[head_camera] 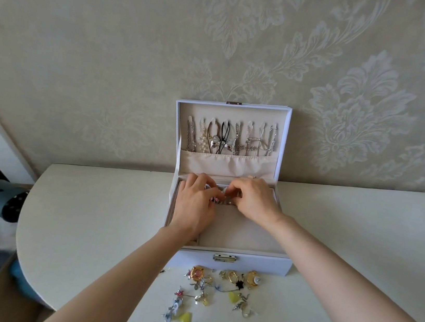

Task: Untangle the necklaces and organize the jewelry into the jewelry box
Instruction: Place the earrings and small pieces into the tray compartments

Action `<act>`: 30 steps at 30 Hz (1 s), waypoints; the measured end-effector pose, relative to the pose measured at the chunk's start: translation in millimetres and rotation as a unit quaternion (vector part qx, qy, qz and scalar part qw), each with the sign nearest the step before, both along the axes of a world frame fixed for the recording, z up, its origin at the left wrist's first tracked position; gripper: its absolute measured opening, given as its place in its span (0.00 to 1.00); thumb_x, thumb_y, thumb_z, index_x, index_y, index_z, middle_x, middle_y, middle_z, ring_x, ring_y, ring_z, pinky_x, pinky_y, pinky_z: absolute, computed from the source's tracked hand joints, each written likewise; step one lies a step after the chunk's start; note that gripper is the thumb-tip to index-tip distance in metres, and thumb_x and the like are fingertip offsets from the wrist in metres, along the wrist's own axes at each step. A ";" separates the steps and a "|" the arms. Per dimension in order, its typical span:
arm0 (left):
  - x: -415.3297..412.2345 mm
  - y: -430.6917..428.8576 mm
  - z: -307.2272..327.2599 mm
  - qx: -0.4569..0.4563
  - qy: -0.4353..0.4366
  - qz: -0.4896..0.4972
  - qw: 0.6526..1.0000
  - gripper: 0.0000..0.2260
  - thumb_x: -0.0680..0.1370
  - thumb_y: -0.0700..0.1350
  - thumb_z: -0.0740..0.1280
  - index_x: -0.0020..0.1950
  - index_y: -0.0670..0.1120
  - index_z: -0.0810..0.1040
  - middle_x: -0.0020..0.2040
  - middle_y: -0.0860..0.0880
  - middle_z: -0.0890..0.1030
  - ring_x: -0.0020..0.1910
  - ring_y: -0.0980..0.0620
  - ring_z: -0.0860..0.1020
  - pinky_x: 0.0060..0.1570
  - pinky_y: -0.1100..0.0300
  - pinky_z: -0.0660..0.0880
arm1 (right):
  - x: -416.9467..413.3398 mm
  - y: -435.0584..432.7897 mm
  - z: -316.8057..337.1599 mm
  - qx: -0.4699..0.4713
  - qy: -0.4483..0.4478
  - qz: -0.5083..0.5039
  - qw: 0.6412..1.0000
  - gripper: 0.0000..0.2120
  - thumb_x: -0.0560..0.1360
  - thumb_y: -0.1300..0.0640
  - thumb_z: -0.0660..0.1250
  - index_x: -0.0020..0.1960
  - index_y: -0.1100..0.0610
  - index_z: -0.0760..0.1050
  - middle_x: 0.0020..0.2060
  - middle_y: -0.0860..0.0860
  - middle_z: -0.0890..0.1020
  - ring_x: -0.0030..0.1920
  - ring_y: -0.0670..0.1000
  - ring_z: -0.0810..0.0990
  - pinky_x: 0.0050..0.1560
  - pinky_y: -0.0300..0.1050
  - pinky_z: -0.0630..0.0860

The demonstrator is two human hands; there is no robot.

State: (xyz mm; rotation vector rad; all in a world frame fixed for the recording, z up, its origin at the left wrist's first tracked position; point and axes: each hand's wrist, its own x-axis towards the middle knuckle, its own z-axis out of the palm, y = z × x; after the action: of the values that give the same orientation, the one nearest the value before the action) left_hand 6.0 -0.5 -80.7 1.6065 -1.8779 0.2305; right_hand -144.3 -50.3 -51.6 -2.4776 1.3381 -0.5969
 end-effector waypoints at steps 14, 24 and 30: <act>-0.5 -1.9 -3.3 0.023 0.003 0.016 1.000 0.18 0.68 0.38 0.56 0.39 0.50 0.85 0.44 0.48 0.79 0.43 0.43 0.74 0.42 0.53 0.70 | -2.8 2.7 1.3 -0.019 0.024 -0.024 0.999 0.05 0.72 0.58 0.70 0.46 0.52 0.84 0.48 0.48 0.82 0.53 0.52 0.75 0.47 0.41 0.63; -1.9 23.8 7.8 0.003 0.032 -0.003 0.999 0.16 0.67 0.36 0.58 0.46 0.46 0.83 0.45 0.47 0.78 0.45 0.44 0.74 0.44 0.52 0.73 | -17.3 26.6 8.6 -0.046 -0.004 -0.077 0.996 0.07 0.74 0.55 0.67 0.48 0.49 0.83 0.45 0.45 0.81 0.50 0.49 0.76 0.42 0.39 0.63; -12.8 95.7 1.3 -0.043 0.130 -0.108 0.985 0.11 0.73 0.34 0.57 0.51 0.44 0.74 0.44 0.49 0.77 0.42 0.51 0.73 0.43 0.57 0.72 | -35.9 92.1 0.7 -0.113 -0.100 -0.063 0.987 0.01 0.71 0.54 0.71 0.41 0.49 0.81 0.35 0.41 0.81 0.33 0.40 0.73 0.33 0.35 0.68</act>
State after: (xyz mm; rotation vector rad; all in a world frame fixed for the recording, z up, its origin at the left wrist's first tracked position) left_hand -6.7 95.2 -79.3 1.2955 -1.7951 0.0071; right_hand -180.3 41.8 -50.9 -2.4324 1.4245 -1.0514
